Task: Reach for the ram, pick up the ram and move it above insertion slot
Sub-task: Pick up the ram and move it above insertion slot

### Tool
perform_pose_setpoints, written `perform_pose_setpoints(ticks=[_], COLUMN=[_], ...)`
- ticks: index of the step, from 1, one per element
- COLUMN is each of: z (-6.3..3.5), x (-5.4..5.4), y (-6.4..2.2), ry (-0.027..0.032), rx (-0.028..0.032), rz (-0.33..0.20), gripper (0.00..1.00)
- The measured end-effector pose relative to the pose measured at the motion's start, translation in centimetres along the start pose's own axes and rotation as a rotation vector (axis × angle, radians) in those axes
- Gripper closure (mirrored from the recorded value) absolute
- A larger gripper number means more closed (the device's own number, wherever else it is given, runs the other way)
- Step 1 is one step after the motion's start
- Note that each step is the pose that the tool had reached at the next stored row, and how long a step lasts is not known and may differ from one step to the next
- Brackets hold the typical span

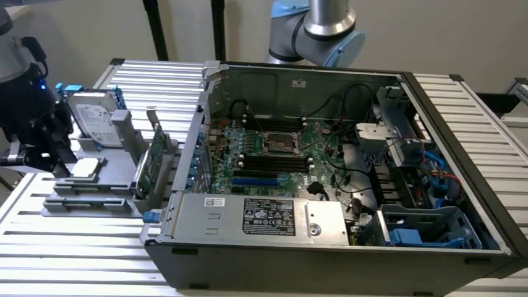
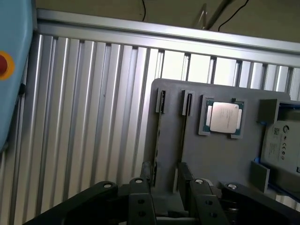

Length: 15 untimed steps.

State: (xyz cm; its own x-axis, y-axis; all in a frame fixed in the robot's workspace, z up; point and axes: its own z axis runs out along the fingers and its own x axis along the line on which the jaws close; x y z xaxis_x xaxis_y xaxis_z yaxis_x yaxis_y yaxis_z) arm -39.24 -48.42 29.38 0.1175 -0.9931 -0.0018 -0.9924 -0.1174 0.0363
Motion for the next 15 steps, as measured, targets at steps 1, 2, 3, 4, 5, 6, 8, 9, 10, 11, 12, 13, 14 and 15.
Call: perform_pose_setpoints(ticks=[1, 2, 3, 4, 5, 6, 8, 9, 10, 11, 12, 13, 14, 15], z=[0.19, 0.37, 0.54, 0.73, 0.9, 1.09, 1.45, 1.64, 1.82, 2.01, 2.19, 2.37, 2.54, 2.73], x=[0.0, 0.0, 0.0, 0.0, 0.1, 0.1, 0.1, 0.1, 0.1, 0.2, 0.2, 0.2, 0.2, 0.2], y=[-0.01, -0.01, -0.02, -0.02, -0.02, -0.03, -0.04, -0.04, -0.05, -0.06, -0.06, -0.07, -0.07, -0.08], ry=[0.0, -0.0001, -0.0001, -0.0001, -0.0001, -0.0001, -0.0001, -0.0001, -0.0002, -0.0003, -0.0004, -0.0003, -0.0003, -0.0003], rx=[0.0, 0.0, 0.0, 0.0001, 0.0, 0.0001, 0.0, 0.0, 0.0, 0.0001, 0.0002, 0.0001, 0.0, 0.0001], rz=[0.0, 0.001, 0.002, 0.002, 0.003, 0.003, 0.004, 0.005, 0.006, 0.006, 0.007, 0.007, 0.008, 0.008], gripper=[0.64, 0.64, 0.64, 0.64, 0.64, 0.64, 0.64, 0.64, 0.64, 0.64, 0.64, 0.64, 0.64, 0.64])
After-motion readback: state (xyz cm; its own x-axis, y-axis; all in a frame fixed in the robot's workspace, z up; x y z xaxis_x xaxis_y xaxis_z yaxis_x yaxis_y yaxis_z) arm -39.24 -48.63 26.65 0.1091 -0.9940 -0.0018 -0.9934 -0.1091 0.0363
